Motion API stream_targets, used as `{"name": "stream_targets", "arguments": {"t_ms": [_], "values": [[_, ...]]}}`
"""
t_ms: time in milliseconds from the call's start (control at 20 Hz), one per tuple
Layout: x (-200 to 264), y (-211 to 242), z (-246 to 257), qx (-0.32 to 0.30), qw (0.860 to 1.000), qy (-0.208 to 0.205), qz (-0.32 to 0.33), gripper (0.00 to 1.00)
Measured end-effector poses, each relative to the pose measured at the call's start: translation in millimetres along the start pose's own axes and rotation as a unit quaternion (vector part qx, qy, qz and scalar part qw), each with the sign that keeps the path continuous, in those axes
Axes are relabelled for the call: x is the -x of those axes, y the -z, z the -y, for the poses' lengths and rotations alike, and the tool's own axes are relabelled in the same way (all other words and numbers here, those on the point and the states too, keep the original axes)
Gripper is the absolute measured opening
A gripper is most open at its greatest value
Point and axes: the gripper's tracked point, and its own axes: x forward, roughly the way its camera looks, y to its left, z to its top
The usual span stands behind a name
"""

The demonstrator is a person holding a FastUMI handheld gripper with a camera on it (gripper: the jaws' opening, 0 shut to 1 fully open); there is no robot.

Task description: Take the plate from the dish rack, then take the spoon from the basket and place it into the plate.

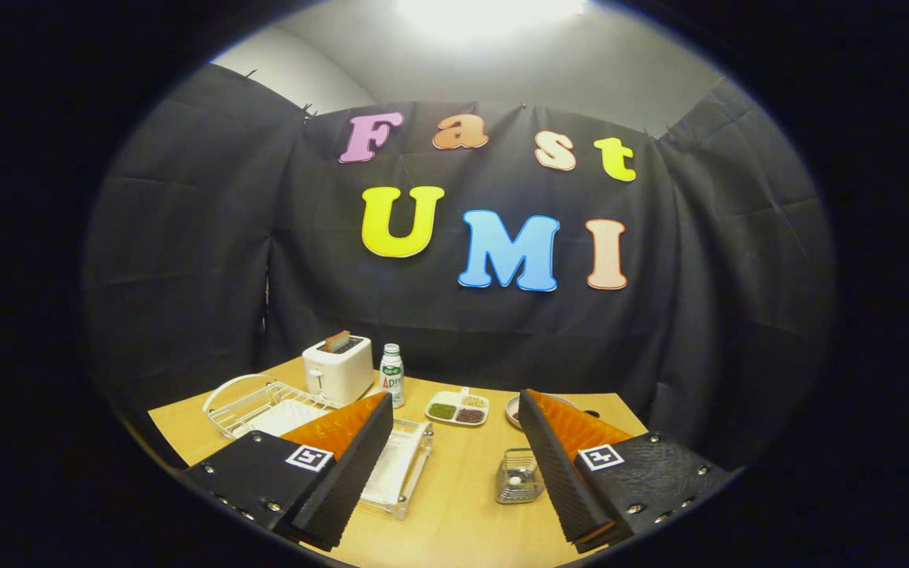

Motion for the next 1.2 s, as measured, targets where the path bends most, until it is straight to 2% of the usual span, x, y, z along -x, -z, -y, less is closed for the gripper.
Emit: {"name": "stream_targets", "arguments": {"t_ms": [350, 750, 1050, 1200], "values": [[-29, -13, -57, -0.025, 1.0, -0.007, -0.002, 0.97], [-60, -10, -82, -0.05, 0.998, 0.03, -0.009, 0.98], [-84, 4, -88, -0.062, 0.996, 0.057, -0.02, 0.98], [-102, 27, -95, -0.068, 0.995, 0.058, -0.041, 0.98]]}}
